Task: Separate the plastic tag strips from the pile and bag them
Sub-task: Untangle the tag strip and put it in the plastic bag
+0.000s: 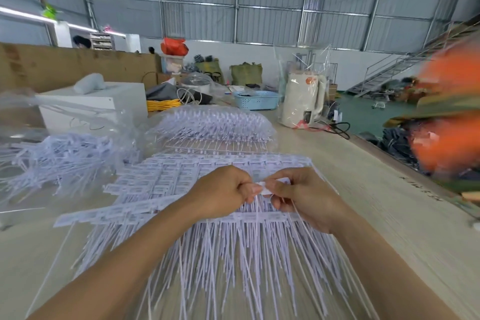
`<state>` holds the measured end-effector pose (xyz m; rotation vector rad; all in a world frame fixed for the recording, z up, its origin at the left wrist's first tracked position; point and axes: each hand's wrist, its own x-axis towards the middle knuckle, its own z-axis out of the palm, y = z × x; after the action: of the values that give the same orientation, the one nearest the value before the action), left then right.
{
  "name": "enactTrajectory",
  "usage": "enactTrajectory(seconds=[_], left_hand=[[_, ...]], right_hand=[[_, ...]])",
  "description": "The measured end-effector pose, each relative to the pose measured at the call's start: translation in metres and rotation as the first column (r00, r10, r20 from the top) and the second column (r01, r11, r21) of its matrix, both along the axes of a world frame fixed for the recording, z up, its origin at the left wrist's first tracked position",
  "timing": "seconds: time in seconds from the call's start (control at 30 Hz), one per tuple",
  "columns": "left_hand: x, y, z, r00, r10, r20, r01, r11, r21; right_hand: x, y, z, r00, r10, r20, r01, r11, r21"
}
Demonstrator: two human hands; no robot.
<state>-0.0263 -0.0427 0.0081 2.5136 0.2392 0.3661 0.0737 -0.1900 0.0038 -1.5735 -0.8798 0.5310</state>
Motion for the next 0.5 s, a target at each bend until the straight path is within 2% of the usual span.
enactTrajectory(seconds=[0.07, 0.2, 0.27, 0.33, 0.37, 0.4, 0.47, 0.5], left_hand=[[0.0, 0.001, -0.002, 1.0, 0.007, 0.006, -0.006, 0.999, -0.046], [0.003, 0.003, 0.004, 1.0, 0.006, 0.018, 0.001, 0.929, -0.371], [0.001, 0.003, 0.008, 1.0, -0.014, -0.011, 0.008, 0.878, -0.479], [-0.003, 0.004, 0.01, 0.996, -0.062, -0.06, 0.02, 0.842, -0.539], [-0.006, 0.005, 0.011, 0.994, -0.08, -0.08, 0.024, 0.841, -0.541], [-0.009, 0.005, 0.012, 0.991, -0.093, -0.097, 0.029, 0.852, -0.522], [-0.014, 0.005, 0.012, 0.987, -0.118, -0.114, 0.05, 0.878, -0.476], [-0.016, 0.005, 0.012, 0.985, -0.133, -0.113, 0.067, 0.884, -0.463]], right_hand=[[-0.003, 0.002, -0.001, 0.992, -0.028, 0.119, 0.027, 1.0, 0.013], [-0.009, 0.011, -0.005, 0.892, -0.185, 0.411, 0.158, 0.982, 0.1], [-0.012, 0.011, -0.005, 0.791, -0.224, 0.569, 0.167, 0.974, 0.151], [-0.006, 0.005, -0.002, 0.642, -0.296, 0.707, 0.192, 0.955, 0.225], [0.0, 0.0, 0.0, 0.619, -0.352, 0.702, 0.237, 0.936, 0.26], [0.006, -0.005, 0.005, 0.678, -0.414, 0.608, 0.296, 0.91, 0.29], [0.018, -0.018, 0.015, 0.856, -0.467, 0.222, 0.373, 0.855, 0.361], [0.02, -0.023, 0.021, 0.911, -0.412, 0.007, 0.378, 0.841, 0.387]])
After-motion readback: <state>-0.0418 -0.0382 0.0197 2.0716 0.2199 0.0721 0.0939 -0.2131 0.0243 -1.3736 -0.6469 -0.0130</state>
